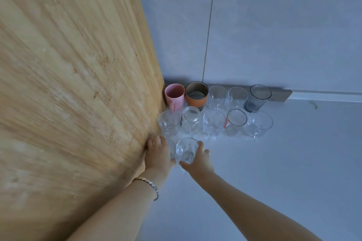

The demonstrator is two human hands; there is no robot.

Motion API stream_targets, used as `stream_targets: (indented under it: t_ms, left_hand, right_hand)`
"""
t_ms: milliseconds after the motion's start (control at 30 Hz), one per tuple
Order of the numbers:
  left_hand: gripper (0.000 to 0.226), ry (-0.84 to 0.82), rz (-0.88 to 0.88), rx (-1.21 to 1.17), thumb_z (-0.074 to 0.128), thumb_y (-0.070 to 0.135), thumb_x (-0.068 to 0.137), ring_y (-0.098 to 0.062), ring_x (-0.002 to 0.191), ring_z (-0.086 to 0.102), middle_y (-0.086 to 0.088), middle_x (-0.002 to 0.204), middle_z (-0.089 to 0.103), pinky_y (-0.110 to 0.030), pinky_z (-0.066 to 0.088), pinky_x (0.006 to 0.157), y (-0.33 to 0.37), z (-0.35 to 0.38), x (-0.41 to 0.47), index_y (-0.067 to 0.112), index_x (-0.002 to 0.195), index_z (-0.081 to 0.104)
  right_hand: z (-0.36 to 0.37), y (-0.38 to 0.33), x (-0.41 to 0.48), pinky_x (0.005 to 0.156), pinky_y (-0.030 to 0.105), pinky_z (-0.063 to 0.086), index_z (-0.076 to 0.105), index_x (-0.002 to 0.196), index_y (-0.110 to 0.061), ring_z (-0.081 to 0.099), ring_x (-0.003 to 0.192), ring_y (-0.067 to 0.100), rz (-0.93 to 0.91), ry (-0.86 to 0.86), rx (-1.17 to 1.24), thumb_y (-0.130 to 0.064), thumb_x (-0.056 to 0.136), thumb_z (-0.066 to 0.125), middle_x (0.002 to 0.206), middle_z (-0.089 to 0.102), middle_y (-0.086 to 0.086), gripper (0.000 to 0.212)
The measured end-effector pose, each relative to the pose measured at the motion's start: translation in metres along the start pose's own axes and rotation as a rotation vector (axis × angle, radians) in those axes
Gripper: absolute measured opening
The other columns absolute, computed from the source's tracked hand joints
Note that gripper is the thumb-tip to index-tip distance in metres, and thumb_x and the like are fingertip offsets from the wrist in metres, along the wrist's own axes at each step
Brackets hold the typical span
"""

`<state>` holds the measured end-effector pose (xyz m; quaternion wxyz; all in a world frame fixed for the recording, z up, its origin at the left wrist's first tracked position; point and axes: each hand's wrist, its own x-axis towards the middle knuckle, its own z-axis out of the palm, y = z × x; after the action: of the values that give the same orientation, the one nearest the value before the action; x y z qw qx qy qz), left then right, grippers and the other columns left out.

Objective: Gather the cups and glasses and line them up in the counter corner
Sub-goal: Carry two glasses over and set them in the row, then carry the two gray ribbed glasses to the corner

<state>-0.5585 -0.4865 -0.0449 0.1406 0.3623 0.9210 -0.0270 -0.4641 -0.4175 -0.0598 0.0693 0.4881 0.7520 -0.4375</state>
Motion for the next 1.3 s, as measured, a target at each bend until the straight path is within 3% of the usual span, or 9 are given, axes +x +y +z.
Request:
stream_targets:
  t_ms: [233,333,433,700,867,1000,1133,1200,1300]
  left_hand:
    - [0.086,-0.035,0.017,0.114,0.06,0.037,0.083,-0.027,0.138,0.025,-0.013,0.147,0.023,-0.032,0.025,0.114,0.004,-0.004,-0.011,0.003,0.145,0.013]
    - [0.082,-0.011,0.131,0.086,0.057,0.026,0.082,-0.029,0.14,0.023,-0.012,0.152,0.016,-0.034,0.021,0.116,0.026,-0.021,-0.024,0.008,0.147,0.012]
    - [0.052,0.091,0.358,0.004,0.06,0.01,0.073,-0.042,0.118,0.049,-0.018,0.133,0.048,-0.044,0.042,0.096,0.072,-0.032,-0.03,0.005,0.124,0.053]
    - [0.011,-0.35,0.604,0.068,0.045,0.026,0.088,-0.023,0.105,0.057,0.0,0.108,0.057,-0.026,0.041,0.083,0.328,-0.016,-0.098,0.019,0.095,0.051]
    - [0.037,-0.371,0.875,0.164,0.043,0.031,0.092,-0.022,0.121,0.052,-0.004,0.135,0.052,-0.027,0.041,0.093,0.508,0.017,-0.223,0.016,0.126,0.047]
    - [0.039,-0.381,1.116,0.193,0.044,0.03,0.092,-0.023,0.122,0.052,-0.005,0.135,0.053,-0.027,0.041,0.098,0.63,0.041,-0.324,0.018,0.129,0.046]
    - [0.021,-0.407,1.278,0.228,0.047,0.03,0.088,-0.024,0.109,0.059,-0.004,0.119,0.063,-0.03,0.046,0.09,0.729,0.065,-0.41,0.021,0.103,0.058]
    - [0.021,-0.428,1.35,0.26,0.046,0.031,0.087,-0.024,0.105,0.059,-0.003,0.116,0.064,-0.029,0.045,0.085,0.773,0.077,-0.445,0.022,0.101,0.059]
    - [0.024,-0.457,1.437,0.302,0.046,0.03,0.086,-0.024,0.106,0.06,-0.003,0.115,0.064,-0.03,0.047,0.088,0.835,0.095,-0.489,0.02,0.103,0.06]
  right_hand:
    - [-0.015,0.007,-0.003,0.107,0.035,0.037,-0.006,0.151,-0.01,0.039,0.136,0.027,-0.03,-0.113,-0.064,-0.037,0.084,0.067,0.15,0.029,0.012,0.103]
    - [-0.044,0.023,-0.011,0.105,0.036,0.042,0.017,0.149,-0.012,0.044,0.131,0.026,-0.069,-0.157,-0.128,-0.035,0.084,0.066,0.146,0.038,0.01,0.084]
    - [-0.088,0.066,-0.028,0.105,0.033,0.043,0.049,0.132,-0.019,0.05,0.125,0.021,-0.054,-0.154,-0.199,-0.03,0.087,0.06,0.135,0.054,0.003,0.048]
    - [-0.249,0.298,-0.15,0.099,0.027,0.041,0.06,0.122,-0.018,0.052,0.123,0.021,0.227,0.047,-0.177,-0.025,0.093,0.051,0.133,0.055,0.004,0.031]
    - [-0.339,0.464,-0.283,0.1,0.031,0.041,0.055,0.128,-0.008,0.051,0.124,0.026,0.487,0.135,-0.159,-0.022,0.095,0.048,0.136,0.053,0.01,0.037]
    - [-0.388,0.579,-0.386,0.082,0.033,0.044,0.058,0.104,0.002,0.055,0.096,0.026,0.714,0.179,-0.109,-0.025,0.097,0.042,0.117,0.06,0.018,0.032]
    - [-0.415,0.669,-0.471,0.076,0.037,0.042,0.059,0.077,-0.006,0.048,0.067,0.024,0.899,0.202,-0.023,-0.02,0.097,0.039,0.085,0.057,0.021,0.032]
    - [-0.427,0.704,-0.511,0.088,0.038,0.047,0.064,0.102,-0.004,0.061,0.095,0.033,0.972,0.246,0.015,-0.021,0.097,0.042,0.109,0.061,0.023,0.028]
    - [-0.441,0.752,-0.558,0.096,0.033,0.044,0.049,0.133,0.001,0.05,0.127,0.03,1.077,0.344,0.126,-0.024,0.098,0.042,0.139,0.05,0.017,0.044]
